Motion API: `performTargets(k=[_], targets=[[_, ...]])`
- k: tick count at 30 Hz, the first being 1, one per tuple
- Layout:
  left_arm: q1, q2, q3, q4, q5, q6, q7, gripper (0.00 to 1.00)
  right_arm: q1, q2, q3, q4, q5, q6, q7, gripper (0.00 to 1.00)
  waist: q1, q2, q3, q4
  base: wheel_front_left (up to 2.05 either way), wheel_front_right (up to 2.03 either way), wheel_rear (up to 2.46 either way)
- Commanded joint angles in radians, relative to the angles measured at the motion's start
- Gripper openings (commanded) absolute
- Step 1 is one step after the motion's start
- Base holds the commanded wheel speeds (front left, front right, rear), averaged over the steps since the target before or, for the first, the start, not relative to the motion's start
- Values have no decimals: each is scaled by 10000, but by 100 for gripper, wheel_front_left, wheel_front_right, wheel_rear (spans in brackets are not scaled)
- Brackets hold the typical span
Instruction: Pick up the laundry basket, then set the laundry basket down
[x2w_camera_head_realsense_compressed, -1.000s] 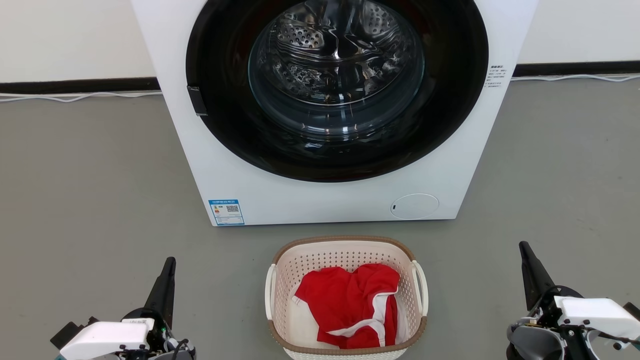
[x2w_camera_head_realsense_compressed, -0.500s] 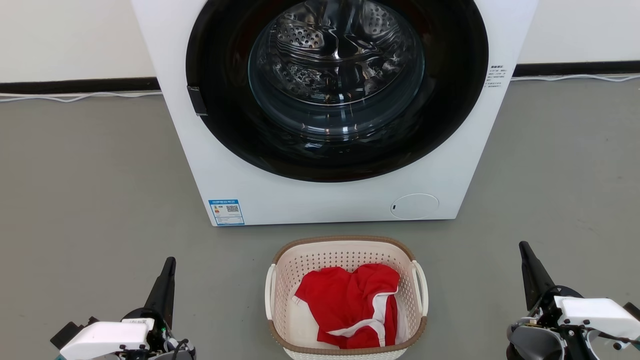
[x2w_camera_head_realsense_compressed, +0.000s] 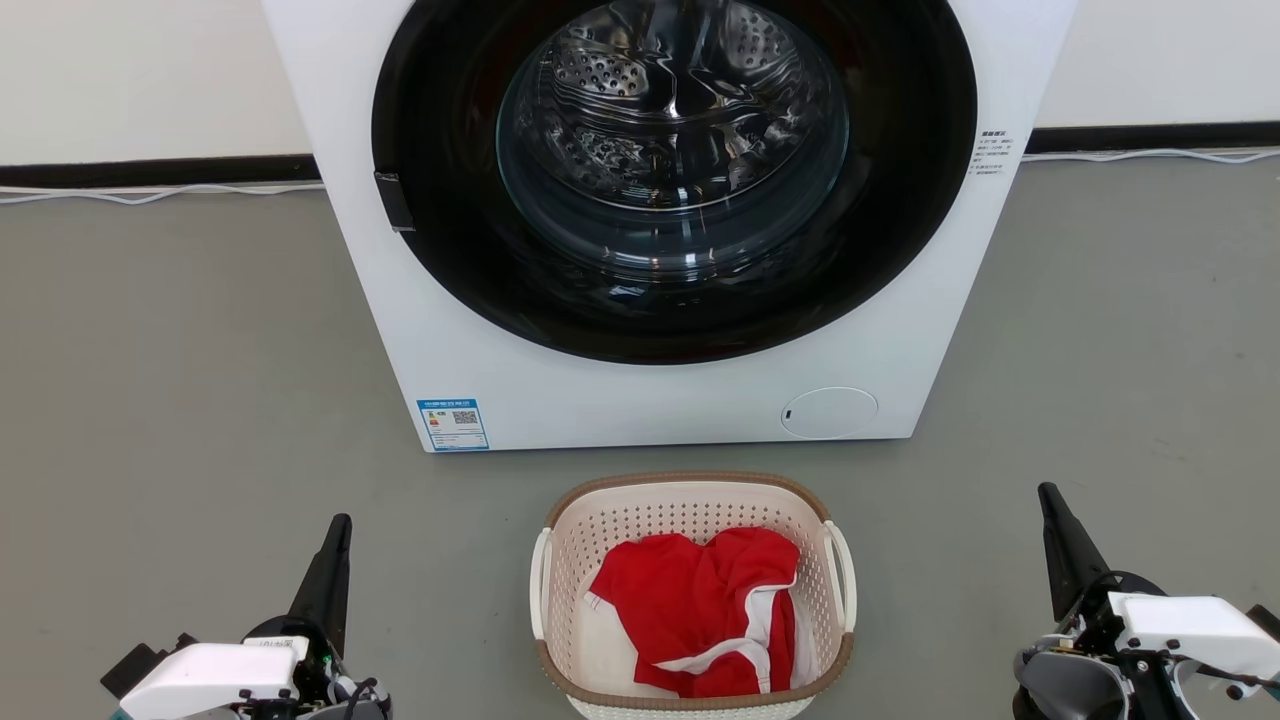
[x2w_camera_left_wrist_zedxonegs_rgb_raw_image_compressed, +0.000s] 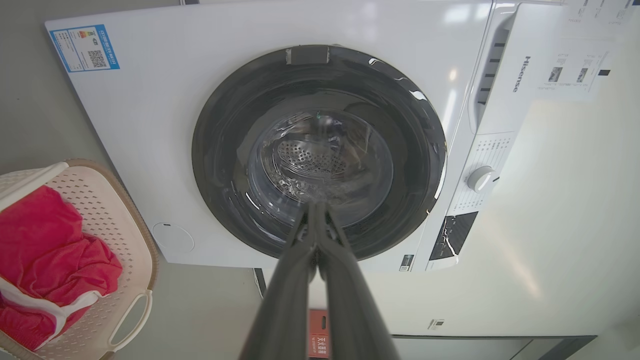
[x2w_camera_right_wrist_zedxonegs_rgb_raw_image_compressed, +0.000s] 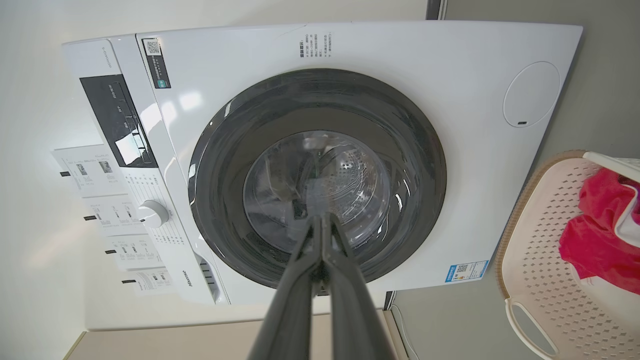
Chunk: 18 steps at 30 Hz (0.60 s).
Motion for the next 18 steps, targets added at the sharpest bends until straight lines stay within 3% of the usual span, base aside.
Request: performTargets(k=[1, 18], targets=[[-559, 137, 243, -287, -1, -71, 63, 0, -232, -35, 186, -313, 63, 73, 75, 0, -1, 0, 0, 0, 0, 0, 0], [-558, 137, 243, -287, -2, -71, 63, 0, -232, -35, 186, -313, 63, 73, 74, 0, -1, 0, 0, 0, 0, 0, 0]])
